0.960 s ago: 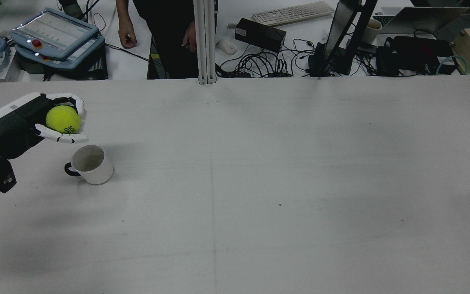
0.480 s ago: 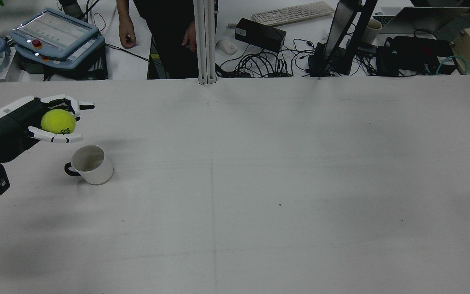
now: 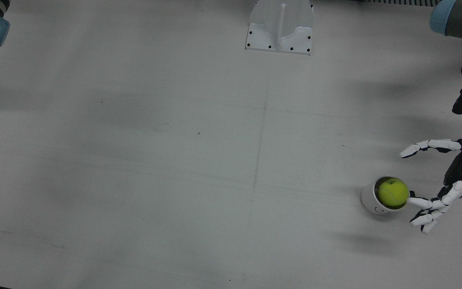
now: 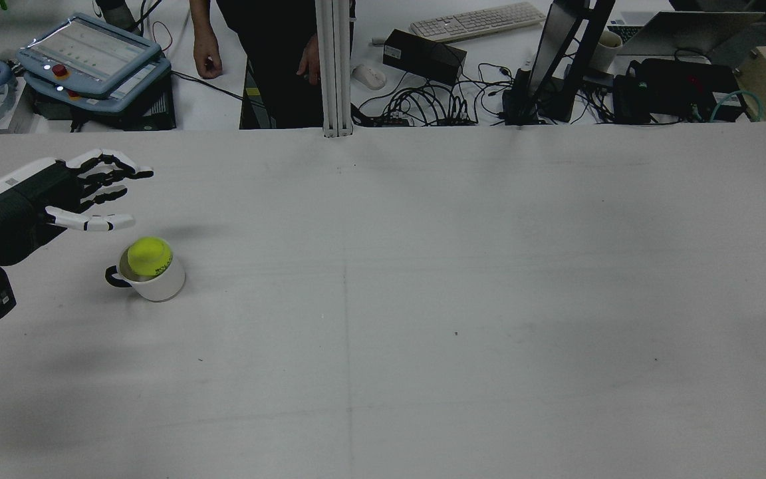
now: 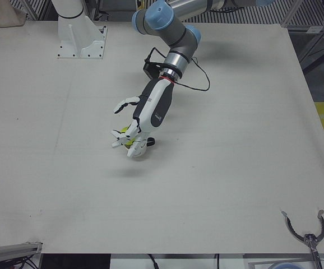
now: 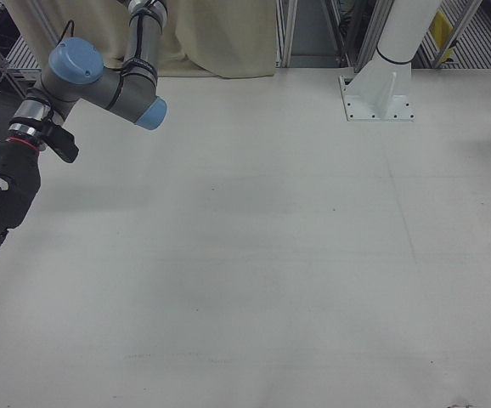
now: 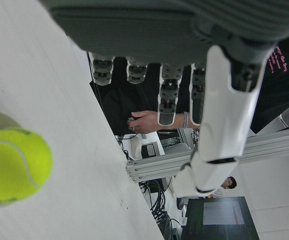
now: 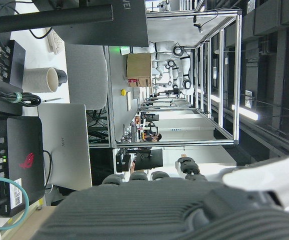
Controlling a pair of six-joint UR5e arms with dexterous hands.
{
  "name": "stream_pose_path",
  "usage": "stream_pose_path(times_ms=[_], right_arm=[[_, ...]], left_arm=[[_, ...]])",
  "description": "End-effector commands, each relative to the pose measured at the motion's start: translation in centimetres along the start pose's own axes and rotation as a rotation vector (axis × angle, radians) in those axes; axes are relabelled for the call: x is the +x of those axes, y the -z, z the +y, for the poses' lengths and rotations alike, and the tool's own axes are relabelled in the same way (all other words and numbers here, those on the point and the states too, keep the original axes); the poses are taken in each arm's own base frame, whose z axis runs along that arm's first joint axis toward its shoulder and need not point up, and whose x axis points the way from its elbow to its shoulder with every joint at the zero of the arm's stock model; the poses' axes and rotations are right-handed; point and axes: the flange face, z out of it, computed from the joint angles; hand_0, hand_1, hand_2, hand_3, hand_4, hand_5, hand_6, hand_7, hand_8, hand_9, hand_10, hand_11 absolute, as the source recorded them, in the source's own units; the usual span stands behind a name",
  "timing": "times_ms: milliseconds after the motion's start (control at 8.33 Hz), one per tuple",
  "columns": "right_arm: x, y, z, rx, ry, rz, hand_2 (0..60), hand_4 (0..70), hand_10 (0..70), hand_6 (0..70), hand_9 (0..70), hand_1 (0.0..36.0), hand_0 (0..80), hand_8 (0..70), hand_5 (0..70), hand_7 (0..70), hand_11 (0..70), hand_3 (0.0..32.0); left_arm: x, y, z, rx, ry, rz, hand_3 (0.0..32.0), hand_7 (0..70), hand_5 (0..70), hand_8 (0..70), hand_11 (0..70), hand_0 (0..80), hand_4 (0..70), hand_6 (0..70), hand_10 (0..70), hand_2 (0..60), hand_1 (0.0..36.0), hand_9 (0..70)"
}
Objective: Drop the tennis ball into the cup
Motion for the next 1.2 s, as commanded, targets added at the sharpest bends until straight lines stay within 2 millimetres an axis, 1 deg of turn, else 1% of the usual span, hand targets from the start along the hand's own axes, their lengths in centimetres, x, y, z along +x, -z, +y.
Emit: stream_pose_path(times_ms=[0, 120, 240, 360, 480, 600, 720, 840, 960, 1080], right_arm=[[0.0, 0.0, 0.0, 0.000, 0.000, 0.000, 0.0, 0.0, 0.0, 0.0, 0.0, 0.0, 0.0, 0.0, 0.0, 0.0, 0.0, 0.0], [0.0, 0.0, 0.0, 0.000, 0.000, 0.000, 0.0, 0.0, 0.0, 0.0, 0.0, 0.0, 0.0, 0.0, 0.0, 0.0, 0.0, 0.0], [0.0, 0.0, 0.0, 0.000, 0.000, 0.000, 0.0, 0.0, 0.0, 0.0, 0.0, 0.0, 0.0, 0.0, 0.0, 0.0, 0.0, 0.0], [0.0, 0.0, 0.0, 0.000, 0.000, 0.000, 0.0, 0.0, 0.0, 0.0, 0.0, 0.0, 0.0, 0.0, 0.0, 0.0, 0.0, 0.0], [0.0, 0.0, 0.0, 0.000, 0.000, 0.000, 0.0, 0.0, 0.0, 0.0, 0.0, 0.0, 0.0, 0.0, 0.0, 0.0, 0.0, 0.0], [0.0, 0.0, 0.0, 0.000, 0.000, 0.000, 0.0, 0.0, 0.0, 0.0, 0.0, 0.0, 0.0, 0.0, 0.0, 0.0, 0.0, 0.0], [0.0, 0.0, 0.1, -0.001, 0.000, 0.000, 0.0, 0.0, 0.0, 0.0, 0.0, 0.0, 0.0, 0.0, 0.0, 0.0, 0.0, 0.0], [0.0, 0.0, 0.0, 0.000, 0.000, 0.000, 0.0, 0.0, 0.0, 0.0, 0.0, 0.0, 0.0, 0.0, 0.0, 0.0, 0.0, 0.0], [0.0, 0.0, 0.1, -0.001, 0.000, 0.000, 0.0, 0.0, 0.0, 0.0, 0.0, 0.0, 0.0, 0.0, 0.0, 0.0, 0.0, 0.0], [0.0, 0.0, 0.1, -0.001, 0.000, 0.000, 0.0, 0.0, 0.0, 0.0, 0.0, 0.0, 0.0, 0.0, 0.0, 0.0, 0.0, 0.0]], left_arm=[[1.7, 0.3, -0.1, 0.000, 0.013, 0.029, 0.0, 16.2, 29.7, 2.5, 10.0, 64.0, 11.7, 12.1, 4.4, 60.0, 36.0, 4.3], [6.4, 0.8, -1.9, 0.029, -0.010, 0.116, 0.0, 9.6, 50.9, 8.1, 10.0, 63.8, 8.8, 43.4, 4.3, 60.0, 36.0, 2.9], [11.8, 2.1, -3.6, 0.063, -0.038, 0.209, 0.0, 16.3, 28.5, 0.3, 10.2, 63.5, 9.2, 6.7, 4.5, 60.0, 36.0, 2.7], [17.1, 4.0, -5.4, 0.091, -0.076, 0.294, 0.0, 14.0, 30.1, 3.2, 11.0, 63.0, 7.6, 20.7, 5.0, 60.0, 36.0, 1.7], [21.3, 5.9, -7.6, 0.131, -0.099, 0.364, 0.4, 12.0, 12.1, 1.5, 9.5, 62.8, 0.4, 11.5, 3.8, 60.0, 36.0, 1.1], [23.1, 6.9, -10.6, 0.187, -0.102, 0.400, 1.6, 11.8, 28.1, 1.5, 9.1, 62.3, 0.0, 10.6, 3.5, 60.0, 36.0, 1.1], [23.1, 7.5, -12.5, 0.207, -0.096, 0.391, 4.4, 9.6, 31.9, 3.0, 8.6, 63.1, 0.0, 18.8, 3.0, 60.0, 36.0, 0.8], [22.5, 8.3, -13.5, 0.220, -0.093, 0.382, 8.4, 8.4, 21.9, 1.5, 7.4, 62.8, 0.0, 10.7, 2.1, 60.0, 36.0, 0.4], [22.5, 8.4, -13.7, 0.221, -0.093, 0.383, 8.0, 9.5, 30.6, 1.5, 7.2, 63.4, 0.0, 10.2, 2.0, 60.0, 36.0, 0.6], [22.5, 8.5, -13.5, 0.215, -0.092, 0.387, 5.4, 7.7, 59.2, 4.5, 7.0, 63.2, 0.0, 25.5, 1.8, 60.0, 36.0, 0.5]])
